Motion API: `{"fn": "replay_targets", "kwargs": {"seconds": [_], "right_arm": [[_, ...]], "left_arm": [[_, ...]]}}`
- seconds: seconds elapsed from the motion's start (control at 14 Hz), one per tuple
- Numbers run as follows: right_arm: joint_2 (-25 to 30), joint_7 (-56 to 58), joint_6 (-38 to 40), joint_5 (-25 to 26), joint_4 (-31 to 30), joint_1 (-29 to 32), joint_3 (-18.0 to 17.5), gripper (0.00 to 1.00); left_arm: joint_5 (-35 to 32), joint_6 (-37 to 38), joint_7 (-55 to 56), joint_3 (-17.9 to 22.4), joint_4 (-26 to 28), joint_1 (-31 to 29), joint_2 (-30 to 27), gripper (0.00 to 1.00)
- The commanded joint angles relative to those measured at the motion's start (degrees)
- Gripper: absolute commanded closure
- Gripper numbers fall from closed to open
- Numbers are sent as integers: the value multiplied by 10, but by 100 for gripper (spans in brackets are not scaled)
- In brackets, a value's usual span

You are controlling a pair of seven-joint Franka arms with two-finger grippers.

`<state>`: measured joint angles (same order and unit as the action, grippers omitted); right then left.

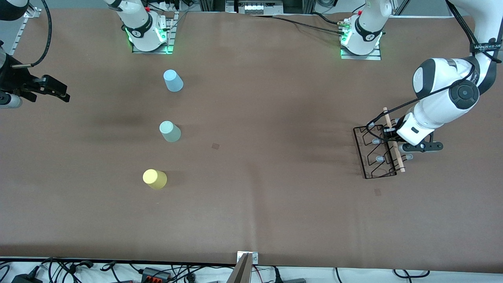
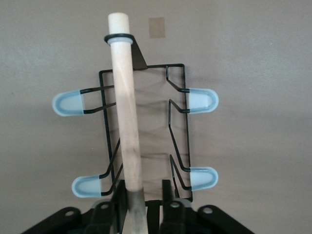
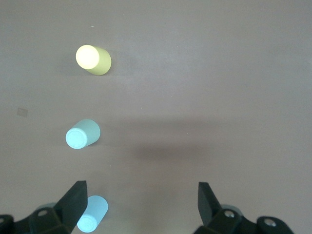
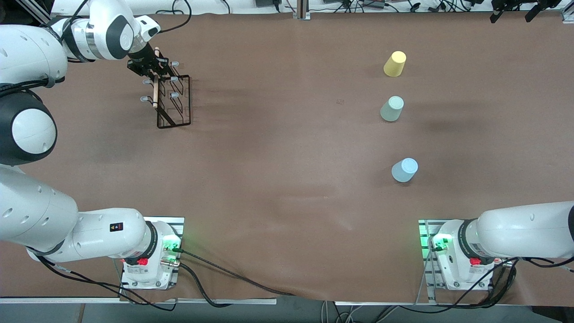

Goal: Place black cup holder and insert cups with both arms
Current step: 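Lower the left gripper and grasp the rack's wooden dowel, then carry the rack toward the table middle while the right gripper reaches the blue cup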

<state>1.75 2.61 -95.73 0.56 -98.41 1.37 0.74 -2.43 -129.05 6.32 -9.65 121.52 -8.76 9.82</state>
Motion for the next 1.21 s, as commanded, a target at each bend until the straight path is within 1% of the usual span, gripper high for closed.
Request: {"fn": "replay_targets", "kwargs": {"seconds": [0.0, 0.21, 0.36, 0.5, 0.64, 0.93, 1.07, 1.14], "right_arm": [[3, -2, -1, -2, -3, 0, -2, 0], [2, -2, -2, -1, -3, 0, -3, 0], [1, -2, -2, -1, -4, 0, -3, 0], [-6, -2, -1, -2, -4, -1, -5, 0], [-20, -2, -2, -2, -4, -4, -6, 0], [-74, -2, -3, -3, -3, -25, -6, 0], [-94, -2, -1, -3, -3, -28, -6, 0], [-106, -2, 1, -3, -4, -36, -6, 0]], "left_arm": [[-10, -7, 4, -5, 14, -6, -16, 99], [-10, 12, 8, -8, 3, 4, -17, 99], [-6, 44, 8, -8, -26, 28, -18, 99], [2, 105, 17, -8, -72, 65, -16, 99], [36, 143, 59, -8, -115, 120, -10, 100], [38, 173, 115, -8, -195, 233, 34, 100], [38, 174, 191, -8, -236, 284, 59, 100], [43, 173, 215, -7, -266, 305, 84, 100]]}}
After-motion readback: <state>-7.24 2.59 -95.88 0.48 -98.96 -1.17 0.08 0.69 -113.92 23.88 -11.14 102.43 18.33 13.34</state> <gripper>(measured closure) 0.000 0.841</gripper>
